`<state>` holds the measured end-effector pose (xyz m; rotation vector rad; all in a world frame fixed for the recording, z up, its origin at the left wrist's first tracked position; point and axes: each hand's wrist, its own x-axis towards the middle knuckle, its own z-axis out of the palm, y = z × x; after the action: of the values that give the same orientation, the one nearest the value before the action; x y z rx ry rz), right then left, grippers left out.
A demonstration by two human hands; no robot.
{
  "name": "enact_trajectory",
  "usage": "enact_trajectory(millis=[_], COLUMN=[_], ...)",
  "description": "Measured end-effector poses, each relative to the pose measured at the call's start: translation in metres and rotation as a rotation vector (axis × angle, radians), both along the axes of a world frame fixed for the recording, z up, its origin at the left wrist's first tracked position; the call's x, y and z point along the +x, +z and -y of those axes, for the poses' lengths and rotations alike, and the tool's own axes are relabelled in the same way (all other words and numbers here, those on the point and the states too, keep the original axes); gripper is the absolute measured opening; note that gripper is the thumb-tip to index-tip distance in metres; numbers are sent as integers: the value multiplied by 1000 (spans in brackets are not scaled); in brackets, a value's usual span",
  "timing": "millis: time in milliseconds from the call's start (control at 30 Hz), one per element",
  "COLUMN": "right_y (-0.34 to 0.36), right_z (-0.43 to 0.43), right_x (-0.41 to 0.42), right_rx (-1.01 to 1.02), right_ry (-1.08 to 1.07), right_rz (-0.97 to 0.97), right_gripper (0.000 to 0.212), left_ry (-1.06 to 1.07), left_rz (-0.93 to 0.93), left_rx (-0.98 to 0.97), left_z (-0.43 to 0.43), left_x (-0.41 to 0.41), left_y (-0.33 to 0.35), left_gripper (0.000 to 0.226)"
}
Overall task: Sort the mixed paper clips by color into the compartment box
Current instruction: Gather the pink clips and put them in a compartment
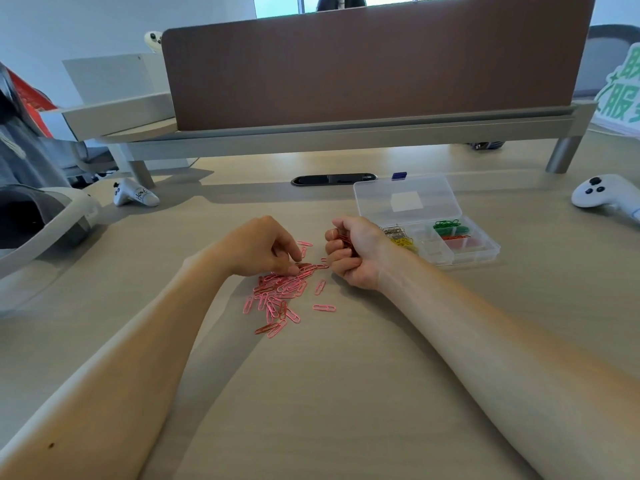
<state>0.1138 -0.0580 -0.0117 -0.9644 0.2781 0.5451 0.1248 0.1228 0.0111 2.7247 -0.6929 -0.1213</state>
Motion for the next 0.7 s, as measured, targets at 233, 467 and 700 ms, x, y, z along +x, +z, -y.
enact_trajectory(millis=[233, 467, 700], right_y=[-1, -1, -2], right_z=[0, -1, -1], right_x=[1, 2, 1], right_rx=[-1, -5, -18], right_ry=[13, 11, 1], right_rz=[10, 7, 14], right_gripper=[38, 38, 38], left_ry=[37, 54, 51], left_rz=[31, 33, 70], left_rx=[29, 73, 133], left_z=[5, 9, 15], left_x=[-1, -2, -5], left_y=[-3, -6, -6], left_gripper=[9, 9, 10])
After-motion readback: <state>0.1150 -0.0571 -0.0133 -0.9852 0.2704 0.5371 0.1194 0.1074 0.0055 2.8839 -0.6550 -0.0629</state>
